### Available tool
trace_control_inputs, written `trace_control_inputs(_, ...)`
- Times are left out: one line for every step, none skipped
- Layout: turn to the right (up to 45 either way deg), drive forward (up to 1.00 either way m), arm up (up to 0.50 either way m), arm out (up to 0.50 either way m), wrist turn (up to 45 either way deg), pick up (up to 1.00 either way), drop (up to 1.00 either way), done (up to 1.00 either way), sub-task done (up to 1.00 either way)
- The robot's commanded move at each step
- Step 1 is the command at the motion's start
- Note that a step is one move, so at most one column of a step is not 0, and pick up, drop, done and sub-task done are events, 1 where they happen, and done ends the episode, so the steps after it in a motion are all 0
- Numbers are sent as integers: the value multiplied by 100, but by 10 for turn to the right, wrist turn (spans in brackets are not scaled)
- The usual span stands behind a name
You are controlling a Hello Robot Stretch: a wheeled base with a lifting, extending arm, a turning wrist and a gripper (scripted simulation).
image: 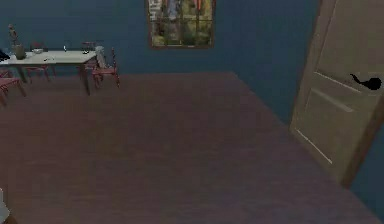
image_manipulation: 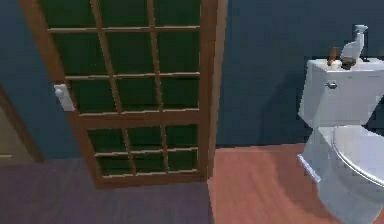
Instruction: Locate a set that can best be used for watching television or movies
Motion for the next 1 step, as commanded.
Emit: trace_control_inputs(0, 85, 0, 0, 0, 0, 0, 0, 0)
